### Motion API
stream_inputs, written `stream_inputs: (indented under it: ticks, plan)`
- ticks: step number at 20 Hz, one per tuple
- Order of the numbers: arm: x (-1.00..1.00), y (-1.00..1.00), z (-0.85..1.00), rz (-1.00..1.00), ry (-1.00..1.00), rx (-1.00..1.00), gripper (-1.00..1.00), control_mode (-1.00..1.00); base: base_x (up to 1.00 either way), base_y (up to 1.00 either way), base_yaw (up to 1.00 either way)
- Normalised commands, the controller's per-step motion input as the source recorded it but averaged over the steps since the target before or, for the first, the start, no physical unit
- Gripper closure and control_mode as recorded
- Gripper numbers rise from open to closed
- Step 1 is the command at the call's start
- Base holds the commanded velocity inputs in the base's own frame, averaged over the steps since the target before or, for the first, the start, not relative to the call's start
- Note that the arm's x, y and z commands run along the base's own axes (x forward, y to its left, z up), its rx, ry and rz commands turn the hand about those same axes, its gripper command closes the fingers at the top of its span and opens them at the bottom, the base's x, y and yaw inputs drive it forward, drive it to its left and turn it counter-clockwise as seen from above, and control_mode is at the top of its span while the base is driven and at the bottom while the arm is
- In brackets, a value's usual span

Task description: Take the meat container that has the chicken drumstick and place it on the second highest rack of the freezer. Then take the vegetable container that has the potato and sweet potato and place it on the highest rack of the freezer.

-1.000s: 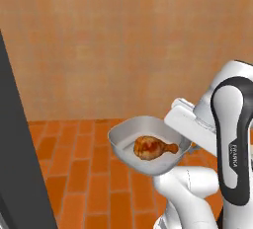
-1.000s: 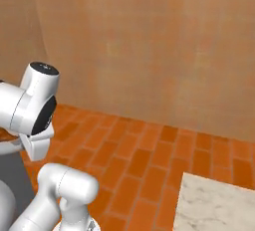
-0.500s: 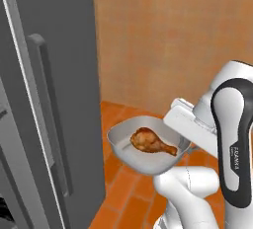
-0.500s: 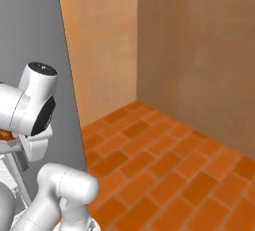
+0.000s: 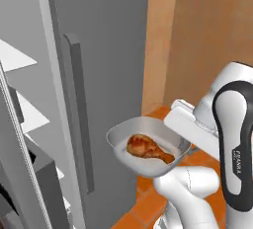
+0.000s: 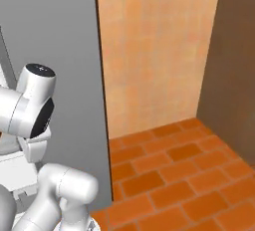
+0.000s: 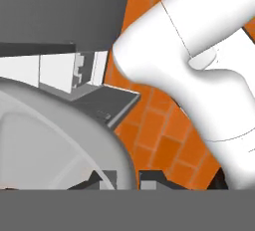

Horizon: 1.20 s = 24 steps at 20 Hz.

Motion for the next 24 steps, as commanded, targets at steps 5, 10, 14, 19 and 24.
stream_inputs:
  ticks: [5, 10, 14, 19, 24]
  plan:
    - [0.00, 0.00, 0.00, 0.00, 0.00, 0.00, 1.00, 1.00, 0.57, -0.07, 0.59]
    - [0.00, 0.00, 0.00, 0.00, 0.00, 0.00, 1.00, 1.00, 0.49, 0.23, 0.54]
    - [0.00, 0.00, 0.00, 0.00, 0.00, 0.00, 1.00, 1.00, 0.88, 0.17, 0.32]
    - [0.00, 0.00, 0.00, 0.00, 0.00, 0.00, 1.00, 1.00, 0.03, 0.61, 0.17]
    - [0.43, 0.16, 0.18, -0.04, 0.00, 0.04, 1.00, -1.00, 0.00, 0.12, 0.00]
